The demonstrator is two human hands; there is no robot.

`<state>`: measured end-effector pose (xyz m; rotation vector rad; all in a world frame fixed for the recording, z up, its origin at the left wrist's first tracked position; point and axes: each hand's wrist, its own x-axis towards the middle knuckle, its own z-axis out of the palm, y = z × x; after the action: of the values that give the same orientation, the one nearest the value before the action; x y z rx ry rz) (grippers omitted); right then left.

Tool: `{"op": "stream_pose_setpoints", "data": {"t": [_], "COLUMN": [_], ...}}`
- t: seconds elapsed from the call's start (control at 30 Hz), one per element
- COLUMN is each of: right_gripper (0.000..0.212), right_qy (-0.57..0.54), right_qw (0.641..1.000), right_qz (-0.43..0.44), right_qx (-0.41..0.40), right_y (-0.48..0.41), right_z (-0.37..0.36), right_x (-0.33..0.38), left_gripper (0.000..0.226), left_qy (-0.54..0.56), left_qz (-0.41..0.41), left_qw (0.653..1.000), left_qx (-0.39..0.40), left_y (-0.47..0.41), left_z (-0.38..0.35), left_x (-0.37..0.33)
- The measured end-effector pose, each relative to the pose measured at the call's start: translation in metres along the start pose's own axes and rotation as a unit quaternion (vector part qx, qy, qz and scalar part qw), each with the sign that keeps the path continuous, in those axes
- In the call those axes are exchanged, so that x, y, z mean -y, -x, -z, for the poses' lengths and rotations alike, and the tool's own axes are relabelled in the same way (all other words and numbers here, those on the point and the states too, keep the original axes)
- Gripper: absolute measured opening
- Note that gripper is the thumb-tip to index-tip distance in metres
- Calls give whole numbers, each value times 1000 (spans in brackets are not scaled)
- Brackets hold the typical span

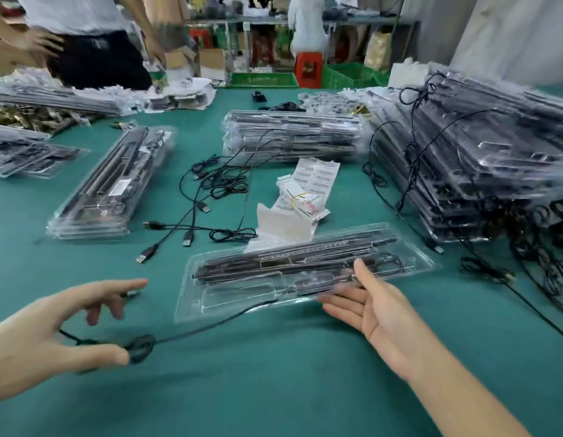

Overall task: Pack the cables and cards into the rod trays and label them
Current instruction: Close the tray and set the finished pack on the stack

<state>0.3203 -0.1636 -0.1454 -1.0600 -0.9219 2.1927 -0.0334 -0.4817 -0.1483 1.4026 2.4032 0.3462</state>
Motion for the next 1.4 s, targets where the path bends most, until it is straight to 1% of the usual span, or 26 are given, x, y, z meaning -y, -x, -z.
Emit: {"op": "stream_pose_setpoints", "data": {"t": [0.07,0.13,0.2,0.23,0.27,0.33,0.4,0.43,0.5,0.57,0.63,0.7,0.77,0.83,0.87,0.93,1.0,1.07,1.1,1.17,1.2,1.23,1.27,1.3,1.33,1.4], "right_gripper": [55,62,72,71,65,39,19,17,33,49,46,31,16,13,13,10,12,29,38,35,29,24,23,23,23,25], "right_qy": [38,112,239,298,349,421,466,480,513,536,520,483,473,479,477,472,493,560,605,676,695,702,695,676,645,574], "right_qw": [998,988,960,943,925,896,863,840,788,754,759,787,797,792,794,800,786,732,688,581,540,523,530,556,600,696], "right_qz": [-44,-83,-108,-106,-91,-17,117,184,248,243,227,204,183,172,166,155,161,201,239,345,384,401,406,403,388,332], "right_qx": [32,64,95,107,117,139,157,173,233,292,320,326,329,337,338,337,337,330,322,293,280,270,266,267,270,274], "right_y": [3,10,20,25,29,37,43,46,53,58,59,57,54,51,49,46,42,38,37,32,30,28,25,22,20,17], "right_z": [4,11,17,19,18,8,-13,-26,-55,-78,-92,-96,-92,-85,-80,-69,-63,-63,-64,-70,-71,-71,-69,-66,-62,-55], "right_x": [5,16,24,25,23,16,7,3,-4,-15,-24,-25,-22,-18,-16,-9,-7,-14,-22,-38,-43,-46,-46,-46,-44,-39], "left_gripper": [73,62,57,60,63,64,56,50,31,17,18,20,23,26,27,26,27,28,28,29,29,30,31,32,36,55], "left_qy": [1,-13,38,81,129,249,337,359,385,394,409,441,525,616,639,647,643,655,675,738,767,785,789,770,720,533], "left_qz": [32,16,15,11,10,-10,-27,-33,-48,-54,-48,-44,-34,-33,-34,-37,-39,-33,-33,-40,-42,-42,-38,-27,-8,34], "left_qw": [999,999,998,994,987,954,914,902,884,861,837,815,773,718,702,696,695,678,657,586,547,519,511,534,597,787], "left_qx": [4,-28,-50,-72,-98,-168,-222,-237,-262,-318,-360,-373,-354,-322,-312,-309,-319,-332,-335,-333,-333,-335,-340,-349,-353,-308], "left_y": [-6,-1,2,3,3,-1,-7,-11,-24,-40,-52,-62,-70,-74,-76,-75,-72,-71,-71,-69,-68,-65,-64,-63,-59,-54], "left_z": [9,9,6,5,5,2,-4,-6,-6,-3,2,9,15,24,27,34,38,43,45,50,53,54,56,58,59,60], "left_x": [-34,-53,-69,-78,-88,-115,-150,-169,-205,-236,-256,-267,-270,-267,-264,-255,-247,-244,-245,-245,-244,-241,-236,-229,-221,-199]}}
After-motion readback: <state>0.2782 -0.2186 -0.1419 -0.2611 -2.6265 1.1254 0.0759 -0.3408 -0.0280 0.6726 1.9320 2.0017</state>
